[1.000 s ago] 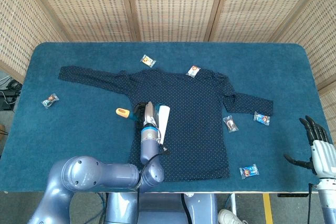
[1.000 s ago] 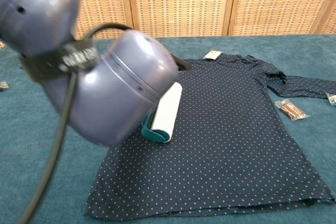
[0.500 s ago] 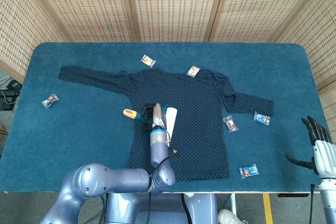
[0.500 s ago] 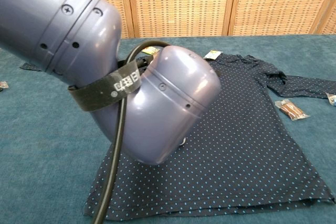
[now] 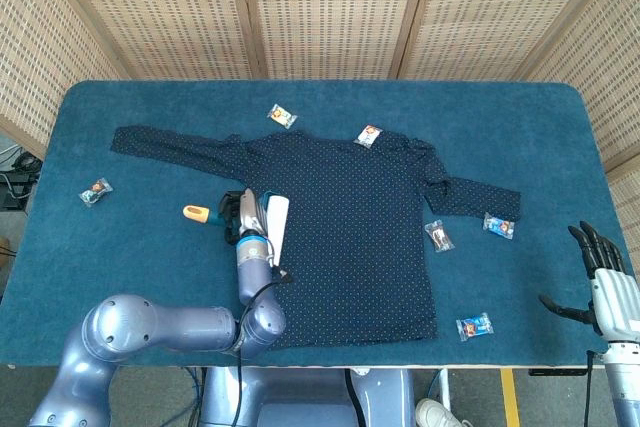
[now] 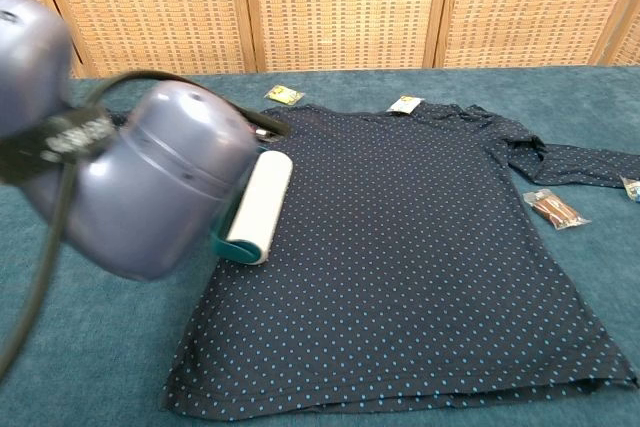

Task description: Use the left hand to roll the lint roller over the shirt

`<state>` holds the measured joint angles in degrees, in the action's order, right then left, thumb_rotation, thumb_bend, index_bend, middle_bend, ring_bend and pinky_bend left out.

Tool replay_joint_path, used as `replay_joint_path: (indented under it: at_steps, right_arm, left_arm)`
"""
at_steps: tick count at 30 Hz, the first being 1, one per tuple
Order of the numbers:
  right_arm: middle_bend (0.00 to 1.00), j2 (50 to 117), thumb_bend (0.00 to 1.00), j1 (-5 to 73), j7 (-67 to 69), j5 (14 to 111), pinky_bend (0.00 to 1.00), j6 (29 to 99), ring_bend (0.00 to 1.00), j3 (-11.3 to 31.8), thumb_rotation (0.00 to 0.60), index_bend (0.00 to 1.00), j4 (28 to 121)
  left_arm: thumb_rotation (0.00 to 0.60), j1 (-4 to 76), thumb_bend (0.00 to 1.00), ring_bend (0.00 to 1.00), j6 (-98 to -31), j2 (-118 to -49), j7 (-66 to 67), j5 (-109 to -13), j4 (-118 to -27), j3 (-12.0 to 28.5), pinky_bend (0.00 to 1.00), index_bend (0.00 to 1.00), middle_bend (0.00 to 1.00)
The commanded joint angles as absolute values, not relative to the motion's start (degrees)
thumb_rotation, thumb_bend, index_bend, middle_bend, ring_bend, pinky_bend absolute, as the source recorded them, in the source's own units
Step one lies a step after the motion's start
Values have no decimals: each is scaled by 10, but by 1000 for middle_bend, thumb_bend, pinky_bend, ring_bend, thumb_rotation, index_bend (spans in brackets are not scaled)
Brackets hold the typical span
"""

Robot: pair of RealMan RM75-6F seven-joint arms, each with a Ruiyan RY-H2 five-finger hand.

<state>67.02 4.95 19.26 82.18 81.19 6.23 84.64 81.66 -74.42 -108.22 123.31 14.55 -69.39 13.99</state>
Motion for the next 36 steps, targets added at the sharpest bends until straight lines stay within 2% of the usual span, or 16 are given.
replay_joint_path:
  at_steps: [1,12,24,36]
  right_arm:
    - [0,670,138,50,191,823,0,813,0,62,600,85,848]
    - [0,670,138,51,191,825,0,812,0,61,600,85,850]
    - [0,669,138,52,204,821,0,807,0,61,600,88,844]
    - [0,668,137,51,215,814,0,805,0,65,600,93,838]
  left_arm:
    - [600,792,1000,815,-751,-1051,1220,134,-723,132,723,910,907]
    - [600,788,1000,815,-745,-1042,1217,117,-746,148,723,910,907]
    - [600,838,1000,815,-728,-1119,1236,118,-692,194,723,910,907]
    - [600,889,1000,815,-711,-1189,1248,121,-607,258,723,910,907]
